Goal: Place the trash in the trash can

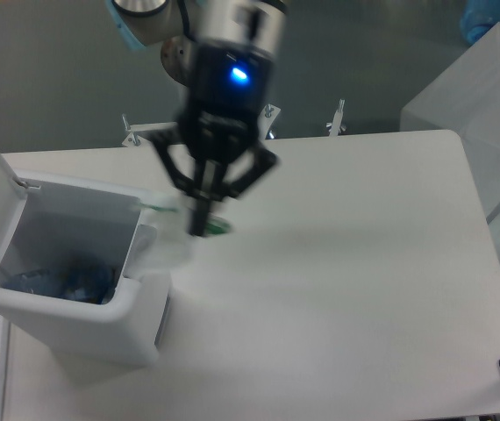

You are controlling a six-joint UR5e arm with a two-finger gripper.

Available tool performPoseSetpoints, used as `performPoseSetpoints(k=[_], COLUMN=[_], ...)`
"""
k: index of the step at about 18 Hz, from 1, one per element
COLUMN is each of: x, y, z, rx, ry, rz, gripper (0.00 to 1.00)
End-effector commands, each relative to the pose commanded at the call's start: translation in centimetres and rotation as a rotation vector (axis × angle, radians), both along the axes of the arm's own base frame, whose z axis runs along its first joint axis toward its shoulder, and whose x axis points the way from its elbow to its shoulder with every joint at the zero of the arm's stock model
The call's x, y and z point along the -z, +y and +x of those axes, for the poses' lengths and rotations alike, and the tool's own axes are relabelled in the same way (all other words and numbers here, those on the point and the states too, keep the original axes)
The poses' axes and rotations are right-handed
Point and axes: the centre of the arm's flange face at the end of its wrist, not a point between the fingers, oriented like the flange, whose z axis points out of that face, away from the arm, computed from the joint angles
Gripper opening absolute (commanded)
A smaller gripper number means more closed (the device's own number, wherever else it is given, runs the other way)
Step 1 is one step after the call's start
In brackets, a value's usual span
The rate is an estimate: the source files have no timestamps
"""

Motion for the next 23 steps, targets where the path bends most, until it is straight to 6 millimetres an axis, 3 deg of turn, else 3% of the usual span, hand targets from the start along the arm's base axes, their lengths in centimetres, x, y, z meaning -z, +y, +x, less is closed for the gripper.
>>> performPoseSetpoints(k=[7,10,12,14,15,16,17,19,21,23], x=[3.5,5.1,5.6,5.6,5.6,5.5,5.5,5.6,5.4,6.6], y=[3.3,3.9,4.1,4.0,4.0,4.0,4.0,4.2,3.1,2.5], z=[6.9,6.8,6.7,6.7,6.7,6.6,6.6,5.6,1.6,-2.1], rx=[0.137,0.143,0.144,0.143,0.143,0.140,0.137,0.121,0.073,0.067], ry=[-0.039,-0.052,-0.055,-0.053,-0.053,-0.052,-0.049,-0.037,-0.015,0.038], rz=[-0.051,-0.074,-0.082,-0.082,-0.082,-0.082,-0.084,-0.088,-0.083,-0.101], gripper=[0.21,0.31,0.50,0.60,0.72,0.98,1.00,1.00,1.00,1.00])
